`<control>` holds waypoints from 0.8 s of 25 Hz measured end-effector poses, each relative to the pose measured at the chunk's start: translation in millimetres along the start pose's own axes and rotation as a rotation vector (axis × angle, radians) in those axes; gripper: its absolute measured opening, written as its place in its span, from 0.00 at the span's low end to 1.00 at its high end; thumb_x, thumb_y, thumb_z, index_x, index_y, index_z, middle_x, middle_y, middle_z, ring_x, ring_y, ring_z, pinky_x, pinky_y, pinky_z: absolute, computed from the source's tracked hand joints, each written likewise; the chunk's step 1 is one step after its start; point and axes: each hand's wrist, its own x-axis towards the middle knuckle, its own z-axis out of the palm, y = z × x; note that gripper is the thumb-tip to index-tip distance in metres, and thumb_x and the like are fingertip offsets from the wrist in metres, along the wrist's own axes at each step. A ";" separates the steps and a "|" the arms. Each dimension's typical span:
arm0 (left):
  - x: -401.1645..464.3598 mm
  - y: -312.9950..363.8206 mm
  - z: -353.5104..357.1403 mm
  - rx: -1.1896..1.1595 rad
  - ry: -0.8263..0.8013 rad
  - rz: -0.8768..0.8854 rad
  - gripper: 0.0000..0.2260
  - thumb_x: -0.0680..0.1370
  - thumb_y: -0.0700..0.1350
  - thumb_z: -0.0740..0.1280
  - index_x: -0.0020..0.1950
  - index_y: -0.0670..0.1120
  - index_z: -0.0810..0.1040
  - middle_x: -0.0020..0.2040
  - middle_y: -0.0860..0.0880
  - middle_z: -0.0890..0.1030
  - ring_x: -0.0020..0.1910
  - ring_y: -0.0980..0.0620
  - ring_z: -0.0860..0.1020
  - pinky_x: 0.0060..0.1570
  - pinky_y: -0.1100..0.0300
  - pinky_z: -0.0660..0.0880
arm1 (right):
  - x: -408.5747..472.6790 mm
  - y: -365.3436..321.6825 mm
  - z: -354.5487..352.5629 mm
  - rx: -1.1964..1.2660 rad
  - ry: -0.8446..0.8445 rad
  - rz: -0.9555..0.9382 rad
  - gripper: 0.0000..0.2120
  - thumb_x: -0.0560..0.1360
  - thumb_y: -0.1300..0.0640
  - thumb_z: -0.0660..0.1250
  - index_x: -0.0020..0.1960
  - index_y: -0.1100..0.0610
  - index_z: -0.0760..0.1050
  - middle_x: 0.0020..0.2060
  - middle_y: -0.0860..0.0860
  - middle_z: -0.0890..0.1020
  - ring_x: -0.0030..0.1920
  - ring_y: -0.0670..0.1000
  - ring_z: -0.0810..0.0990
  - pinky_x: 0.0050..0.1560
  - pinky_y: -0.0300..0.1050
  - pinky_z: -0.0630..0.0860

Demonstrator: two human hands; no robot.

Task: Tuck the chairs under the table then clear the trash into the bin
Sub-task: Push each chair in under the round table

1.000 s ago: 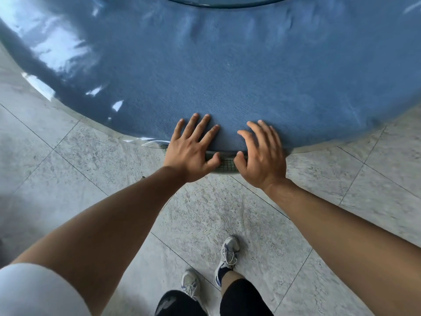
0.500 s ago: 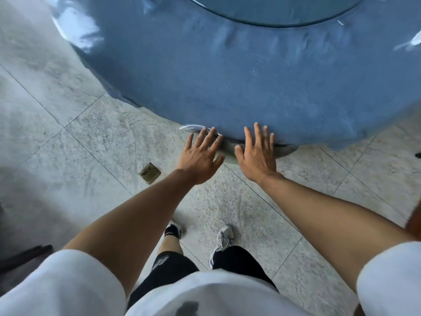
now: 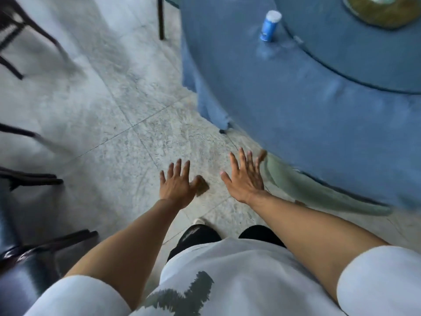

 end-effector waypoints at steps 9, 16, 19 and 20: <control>91.1 -84.3 -88.7 -0.135 0.075 -0.208 0.36 0.81 0.69 0.46 0.84 0.51 0.46 0.84 0.46 0.45 0.83 0.45 0.42 0.79 0.39 0.40 | 149.8 -110.3 -38.9 -0.125 -0.121 -0.167 0.36 0.82 0.33 0.41 0.83 0.49 0.36 0.81 0.55 0.34 0.81 0.59 0.31 0.78 0.63 0.30; 195.8 -101.8 -178.8 -0.164 0.104 -0.401 0.36 0.81 0.68 0.47 0.83 0.49 0.50 0.84 0.43 0.47 0.83 0.43 0.44 0.79 0.38 0.42 | 286.5 -160.2 -98.3 -0.116 -0.261 -0.258 0.36 0.82 0.34 0.44 0.83 0.51 0.39 0.82 0.56 0.36 0.81 0.59 0.33 0.78 0.63 0.30; 243.3 -118.1 -218.3 -0.187 0.113 -0.433 0.35 0.81 0.68 0.47 0.84 0.50 0.49 0.84 0.44 0.46 0.83 0.44 0.44 0.79 0.39 0.41 | 346.3 -186.2 -128.1 -0.145 -0.304 -0.287 0.36 0.82 0.34 0.44 0.84 0.51 0.39 0.82 0.56 0.36 0.81 0.59 0.33 0.78 0.63 0.31; 257.8 -124.7 -228.9 -0.199 0.114 -0.439 0.35 0.81 0.68 0.47 0.84 0.50 0.48 0.84 0.44 0.46 0.83 0.44 0.44 0.79 0.39 0.41 | 364.7 -196.7 -135.4 -0.152 -0.301 -0.297 0.36 0.83 0.35 0.44 0.83 0.51 0.39 0.82 0.56 0.36 0.81 0.59 0.33 0.78 0.63 0.31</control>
